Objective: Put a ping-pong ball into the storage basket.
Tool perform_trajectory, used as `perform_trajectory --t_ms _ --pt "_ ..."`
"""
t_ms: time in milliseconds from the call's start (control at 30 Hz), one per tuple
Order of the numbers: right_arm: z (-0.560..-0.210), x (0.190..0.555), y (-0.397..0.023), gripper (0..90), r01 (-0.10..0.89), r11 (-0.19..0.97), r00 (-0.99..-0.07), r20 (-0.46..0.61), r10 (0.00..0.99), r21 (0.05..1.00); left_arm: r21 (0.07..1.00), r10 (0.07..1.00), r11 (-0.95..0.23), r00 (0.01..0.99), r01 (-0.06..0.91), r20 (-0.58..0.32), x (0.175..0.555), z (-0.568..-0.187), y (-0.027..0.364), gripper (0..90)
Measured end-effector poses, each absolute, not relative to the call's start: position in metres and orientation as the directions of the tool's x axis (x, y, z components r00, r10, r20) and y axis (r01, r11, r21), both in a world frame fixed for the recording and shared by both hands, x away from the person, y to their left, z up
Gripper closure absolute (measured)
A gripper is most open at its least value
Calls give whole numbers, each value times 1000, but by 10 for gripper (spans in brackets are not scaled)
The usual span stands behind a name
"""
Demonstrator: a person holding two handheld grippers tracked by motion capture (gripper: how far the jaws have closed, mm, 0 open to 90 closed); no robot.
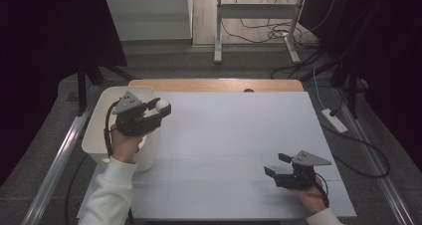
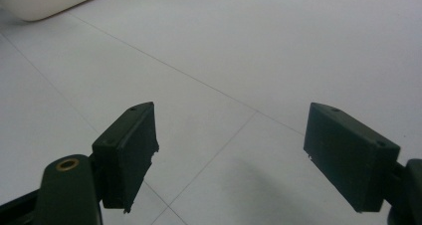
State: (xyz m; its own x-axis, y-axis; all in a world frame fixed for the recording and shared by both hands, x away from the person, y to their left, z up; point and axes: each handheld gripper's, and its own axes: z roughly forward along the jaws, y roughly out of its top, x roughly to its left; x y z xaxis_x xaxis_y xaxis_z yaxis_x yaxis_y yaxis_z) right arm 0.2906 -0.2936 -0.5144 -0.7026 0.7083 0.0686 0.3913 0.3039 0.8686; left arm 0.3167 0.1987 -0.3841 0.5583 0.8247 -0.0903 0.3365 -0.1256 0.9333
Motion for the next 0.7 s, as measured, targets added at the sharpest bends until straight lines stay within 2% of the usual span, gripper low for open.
perform_trajectory --t_ms 700 --pt "-515 291 -293 210 395 305 -702 70 709 867 921 866 -121 493 371 -84 324 -383 221 506"
